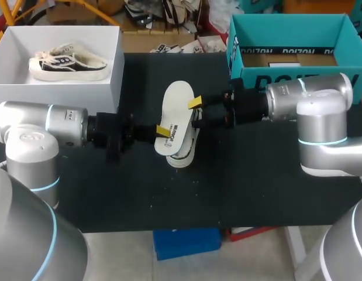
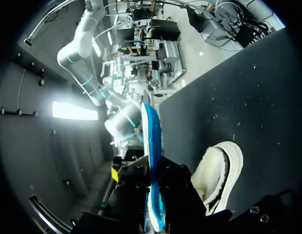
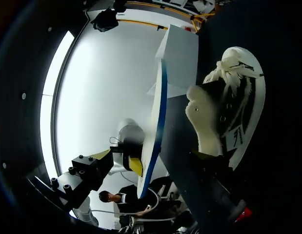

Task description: Take the shoe out of the shoebox, open the shoe tongue, remove and reinsert the insole, then place the shoe into the shoebox

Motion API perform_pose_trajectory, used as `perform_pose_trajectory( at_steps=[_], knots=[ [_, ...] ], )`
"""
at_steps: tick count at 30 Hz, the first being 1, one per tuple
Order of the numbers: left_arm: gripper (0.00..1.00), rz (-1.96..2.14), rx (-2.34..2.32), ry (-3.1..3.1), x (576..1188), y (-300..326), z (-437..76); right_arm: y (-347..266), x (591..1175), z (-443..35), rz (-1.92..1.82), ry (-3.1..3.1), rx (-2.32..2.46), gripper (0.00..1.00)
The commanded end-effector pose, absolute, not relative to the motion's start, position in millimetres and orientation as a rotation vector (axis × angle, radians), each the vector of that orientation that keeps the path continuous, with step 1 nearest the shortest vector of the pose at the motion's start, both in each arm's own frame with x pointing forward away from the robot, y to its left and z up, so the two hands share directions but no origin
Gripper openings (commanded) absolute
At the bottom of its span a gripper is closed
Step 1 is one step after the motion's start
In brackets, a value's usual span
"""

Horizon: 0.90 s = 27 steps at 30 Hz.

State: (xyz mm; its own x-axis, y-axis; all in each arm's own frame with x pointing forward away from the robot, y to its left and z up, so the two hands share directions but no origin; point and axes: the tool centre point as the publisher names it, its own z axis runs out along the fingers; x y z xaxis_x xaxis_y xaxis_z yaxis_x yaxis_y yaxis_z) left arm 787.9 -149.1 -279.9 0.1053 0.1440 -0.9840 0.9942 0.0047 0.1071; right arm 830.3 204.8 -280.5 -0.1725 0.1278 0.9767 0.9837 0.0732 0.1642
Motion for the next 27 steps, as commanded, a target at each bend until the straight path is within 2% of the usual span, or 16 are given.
perform_pose_trajectory(
  at_steps=[1, 10, 13, 15, 18, 24, 25, 26, 27],
  knots=[
    [0.0, -1.042, 1.353, 1.241, 786.7, -150.3, -280.2, 222.7, 832.8, -287.2, -1.219, -1.45, -1.185, 1.0],
    [0.0, -1.042, 1.353, 1.241, 786.7, -150.3, -280.2, 228.2, 832.0, -287.5, -1.203, -1.443, -1.227, 0.98],
    [0.0, -1.042, 1.353, 1.241, 786.7, -150.3, -280.2, 228.6, 832.4, -288.1, -1.201, -1.44, -1.234, 0.83],
    [0.0, -1.042, 1.353, 1.241, 786.7, -150.3, -280.2, 229.3, 833.6, -288.7, -1.2, -1.44, -1.237, 0.77],
    [0.0, -1.042, 1.353, 1.241, 786.7, -150.3, -280.2, 231.2, 835.8, -288.7, -1.195, -1.444, -1.243, 0.53],
    [0.0, -1.042, 1.353, 1.241, 786.7, -150.3, -280.2, 234.3, 840.7, -287.8, -1.19, -1.45, -1.248, 0.36],
    [0.0, -1.042, 1.353, 1.241, 786.7, -150.3, -280.2, 234.8, 841.8, -287.5, -1.192, -1.455, -1.251, 0.3],
    [0.0, -1.042, 1.353, 1.241, 786.7, -150.3, -280.2, 235.2, 842.9, -287.3, -1.191, -1.466, -1.255, 0.13],
    [0.0, -1.042, 1.353, 1.241, 786.7, -150.3, -280.2, 235.8, 844.2, -287.1, -1.188, -1.476, -1.271, 0.0]
  ],
)
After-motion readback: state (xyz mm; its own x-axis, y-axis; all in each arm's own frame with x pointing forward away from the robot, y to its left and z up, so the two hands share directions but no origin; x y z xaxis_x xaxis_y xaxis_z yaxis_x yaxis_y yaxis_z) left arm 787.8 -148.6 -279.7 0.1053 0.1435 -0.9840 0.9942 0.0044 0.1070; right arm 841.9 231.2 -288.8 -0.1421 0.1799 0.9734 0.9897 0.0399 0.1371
